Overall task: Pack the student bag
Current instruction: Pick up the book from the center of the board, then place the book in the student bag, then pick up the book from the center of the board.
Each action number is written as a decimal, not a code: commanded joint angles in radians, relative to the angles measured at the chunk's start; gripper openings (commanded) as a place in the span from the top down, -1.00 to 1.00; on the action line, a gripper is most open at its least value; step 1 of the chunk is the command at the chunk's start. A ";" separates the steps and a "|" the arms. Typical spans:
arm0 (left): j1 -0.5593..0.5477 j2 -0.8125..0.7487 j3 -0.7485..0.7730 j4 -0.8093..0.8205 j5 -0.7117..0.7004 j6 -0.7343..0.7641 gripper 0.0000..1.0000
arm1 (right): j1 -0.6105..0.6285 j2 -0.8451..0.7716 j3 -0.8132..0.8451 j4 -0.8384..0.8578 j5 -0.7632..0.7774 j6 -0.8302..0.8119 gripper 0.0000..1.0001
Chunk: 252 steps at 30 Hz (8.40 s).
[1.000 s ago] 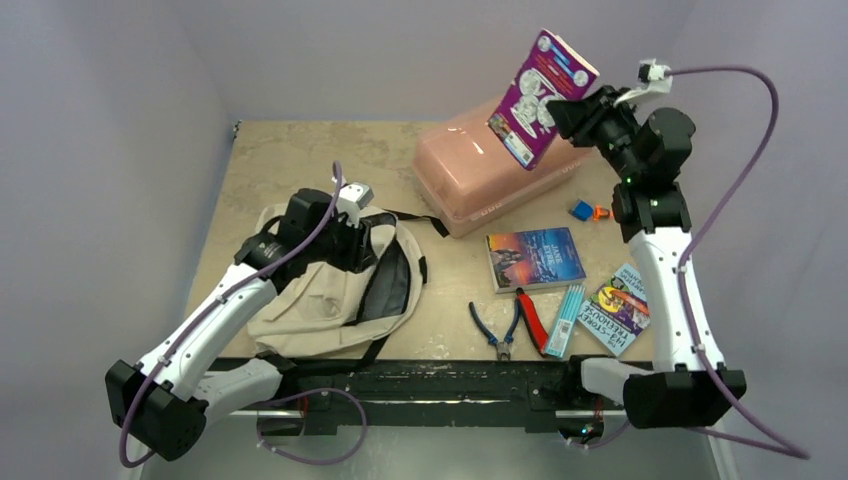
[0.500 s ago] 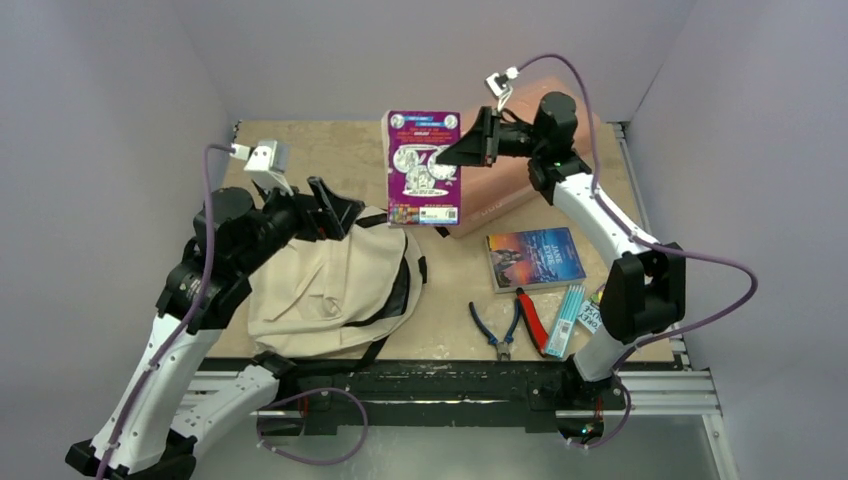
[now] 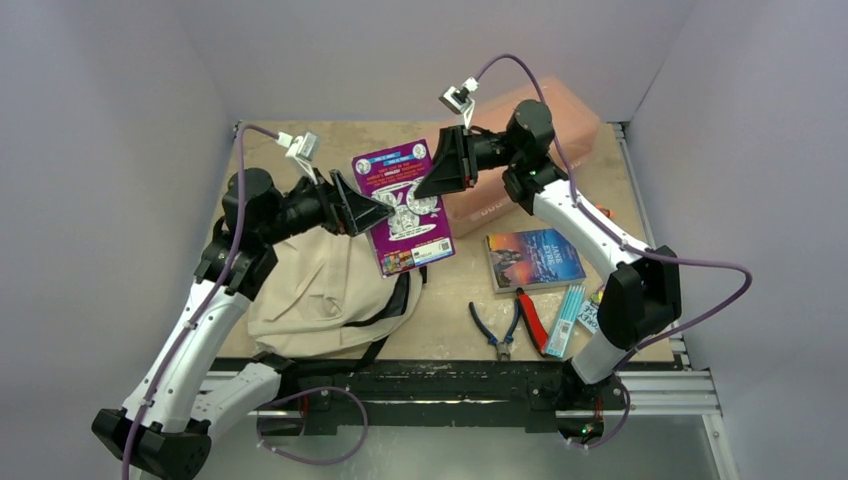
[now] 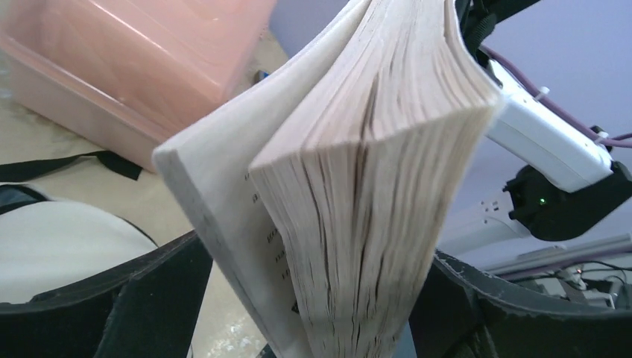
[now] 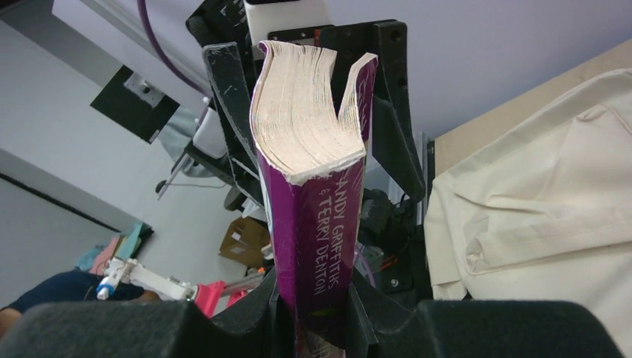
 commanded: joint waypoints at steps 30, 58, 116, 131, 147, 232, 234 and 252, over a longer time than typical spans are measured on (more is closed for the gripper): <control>0.013 -0.092 -0.203 0.741 -0.503 -0.541 1.00 | 0.256 0.042 -0.397 0.934 1.000 0.682 -0.30; -0.431 0.273 -0.024 -0.419 -0.734 0.118 -0.75 | -0.067 -0.613 -0.151 -0.561 1.532 -0.682 1.00; -0.365 -0.077 -0.058 -0.293 -1.063 0.217 1.00 | 0.267 0.163 -0.212 -0.007 0.489 0.185 1.00; -0.366 -0.109 -0.041 -0.329 -1.054 0.274 1.00 | 0.447 0.510 -0.055 0.199 0.826 0.169 0.85; -0.365 -0.127 -0.083 -0.331 -1.056 0.262 1.00 | 0.461 0.442 0.019 -0.409 0.975 -0.155 -0.74; -0.870 1.225 0.704 0.116 -0.694 1.082 -0.50 | -0.926 -0.289 -0.820 -0.604 0.603 -0.401 0.21; -0.870 1.249 0.710 0.145 -0.716 1.075 -0.53 | -0.925 -0.298 -0.827 -0.595 0.596 -0.386 0.23; -0.871 1.469 0.812 0.338 -0.907 1.119 -0.39 | -0.926 -0.311 -0.842 -0.589 0.587 -0.362 0.25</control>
